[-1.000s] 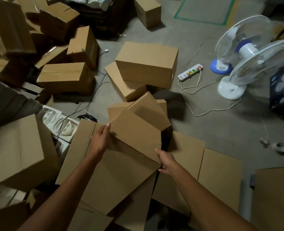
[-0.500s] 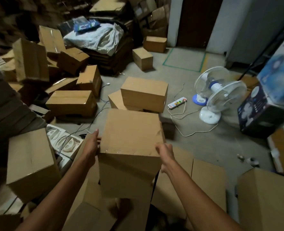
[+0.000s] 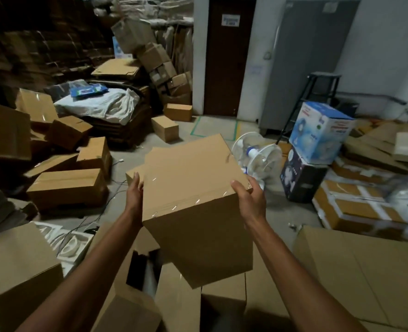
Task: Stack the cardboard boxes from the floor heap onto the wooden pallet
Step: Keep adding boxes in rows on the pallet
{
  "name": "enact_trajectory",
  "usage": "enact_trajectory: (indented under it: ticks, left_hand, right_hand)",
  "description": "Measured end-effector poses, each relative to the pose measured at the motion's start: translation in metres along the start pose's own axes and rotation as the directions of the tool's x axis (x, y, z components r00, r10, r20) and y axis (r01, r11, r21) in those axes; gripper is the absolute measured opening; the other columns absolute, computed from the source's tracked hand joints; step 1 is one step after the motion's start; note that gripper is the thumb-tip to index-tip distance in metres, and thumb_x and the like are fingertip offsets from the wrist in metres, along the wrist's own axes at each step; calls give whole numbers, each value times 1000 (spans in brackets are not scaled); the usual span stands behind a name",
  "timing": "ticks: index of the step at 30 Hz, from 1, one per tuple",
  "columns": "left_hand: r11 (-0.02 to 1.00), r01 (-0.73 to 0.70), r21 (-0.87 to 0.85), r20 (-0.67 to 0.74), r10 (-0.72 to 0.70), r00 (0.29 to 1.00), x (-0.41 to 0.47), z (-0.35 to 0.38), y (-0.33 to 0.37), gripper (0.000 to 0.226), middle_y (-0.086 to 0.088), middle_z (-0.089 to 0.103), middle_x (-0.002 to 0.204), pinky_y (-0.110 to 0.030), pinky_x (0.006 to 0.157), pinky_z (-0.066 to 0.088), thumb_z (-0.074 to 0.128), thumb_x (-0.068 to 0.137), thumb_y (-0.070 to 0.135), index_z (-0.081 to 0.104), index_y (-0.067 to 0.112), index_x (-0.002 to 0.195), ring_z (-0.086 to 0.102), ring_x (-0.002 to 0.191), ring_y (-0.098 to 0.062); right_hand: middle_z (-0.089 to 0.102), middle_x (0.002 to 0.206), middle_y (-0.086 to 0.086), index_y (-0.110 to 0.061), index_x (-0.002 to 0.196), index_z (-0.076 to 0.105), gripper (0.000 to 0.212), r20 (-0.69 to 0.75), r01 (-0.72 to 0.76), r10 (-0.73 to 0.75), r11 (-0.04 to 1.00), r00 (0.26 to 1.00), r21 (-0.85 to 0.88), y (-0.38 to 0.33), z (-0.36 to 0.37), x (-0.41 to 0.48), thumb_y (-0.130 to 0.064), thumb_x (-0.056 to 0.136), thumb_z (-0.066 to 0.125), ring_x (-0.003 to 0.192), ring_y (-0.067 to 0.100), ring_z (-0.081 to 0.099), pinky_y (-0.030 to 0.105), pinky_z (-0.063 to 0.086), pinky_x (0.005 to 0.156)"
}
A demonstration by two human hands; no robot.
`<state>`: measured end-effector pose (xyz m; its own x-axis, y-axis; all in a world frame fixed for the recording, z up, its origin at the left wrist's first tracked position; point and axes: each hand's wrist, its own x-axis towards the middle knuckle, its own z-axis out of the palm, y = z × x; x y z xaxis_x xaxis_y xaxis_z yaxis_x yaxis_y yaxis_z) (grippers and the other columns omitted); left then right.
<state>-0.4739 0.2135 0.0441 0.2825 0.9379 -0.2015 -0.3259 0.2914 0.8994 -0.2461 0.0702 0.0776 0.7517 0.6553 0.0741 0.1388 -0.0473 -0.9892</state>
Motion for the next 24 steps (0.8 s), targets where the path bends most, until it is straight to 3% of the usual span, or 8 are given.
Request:
enact_trajectory:
  ticks: [3, 6, 9, 11, 13, 16, 19, 24]
  left_hand:
    - [1000, 12, -12, 46, -11, 999, -14, 21, 5, 76, -19, 64, 126, -33, 72, 56, 32, 98, 69, 53, 8, 138, 66, 106, -33]
    - [1000, 15, 5, 119, -16, 993, -31, 53, 2, 72, -14, 70, 108, -26, 55, 57, 37, 98, 65, 59, 5, 132, 72, 77, -23]
    - [999, 19, -33, 240, -11, 971, -52, 91, -6, 52, -4, 72, 79, -22, 54, 54, 33, 103, 54, 65, 13, 101, 69, 60, -14]
    - [999, 17, -27, 288, -9, 958, -73, 118, -11, 45, 0, 71, 68, -18, 49, 51, 32, 105, 45, 62, 14, 95, 66, 59, -12]
    - [998, -38, 48, 327, 21, 945, -100, 142, -15, 42, -3, 70, 76, -18, 49, 51, 32, 106, 41, 58, 8, 105, 65, 60, -10]
    - [986, -131, 108, 402, 78, 913, -133, 173, -26, 53, -16, 62, 107, -31, 65, 55, 43, 100, 51, 52, 4, 121, 64, 83, -21]
    - [976, -125, 179, 481, 24, 876, -177, 202, -46, 54, -18, 62, 102, -43, 82, 48, 49, 91, 60, 60, 10, 110, 59, 91, -31]
    - [964, -174, 203, 541, 37, 840, -277, 257, -84, 63, -23, 64, 102, -51, 86, 50, 64, 74, 45, 62, -4, 114, 60, 93, -32]
  right_hand:
    - [68, 90, -7, -20, 108, 75, 46, -270, 83, -63, 995, 961, 63, -19, -35, -17, -52, 77, 63, 88, 15, 62, 33, 51, 81]
    - [61, 69, -9, -23, 79, 71, 29, -360, 151, -125, 987, 925, 47, -32, -66, -37, -49, 76, 57, 66, 7, 53, 27, 36, 62]
    - [56, 64, -11, -21, 72, 65, 28, -471, 180, -153, 984, 869, 13, -37, -103, -64, -46, 77, 52, 62, 3, 48, 29, 33, 56]
    - [56, 65, -6, -19, 68, 63, 31, -513, 181, -149, 983, 846, 12, -35, -136, -82, -45, 79, 50, 64, 10, 49, 31, 34, 58]
    - [56, 68, -3, -15, 72, 67, 36, -561, 164, -122, 986, 819, 25, -33, -173, -103, -45, 79, 49, 70, 18, 50, 34, 36, 63]
    - [62, 69, -5, -16, 67, 68, 33, -655, 136, -34, 985, 755, 106, -25, -231, -142, -43, 79, 53, 75, 21, 56, 36, 44, 69]
    - [71, 74, 1, -22, 65, 71, 29, -729, 105, 83, 973, 679, 208, -11, -293, -190, -41, 82, 59, 85, 30, 67, 43, 54, 75]
    - [68, 77, -1, -22, 66, 65, 30, -804, 95, 279, 919, 524, 382, 4, -394, -277, -34, 90, 53, 82, 27, 67, 39, 57, 78]
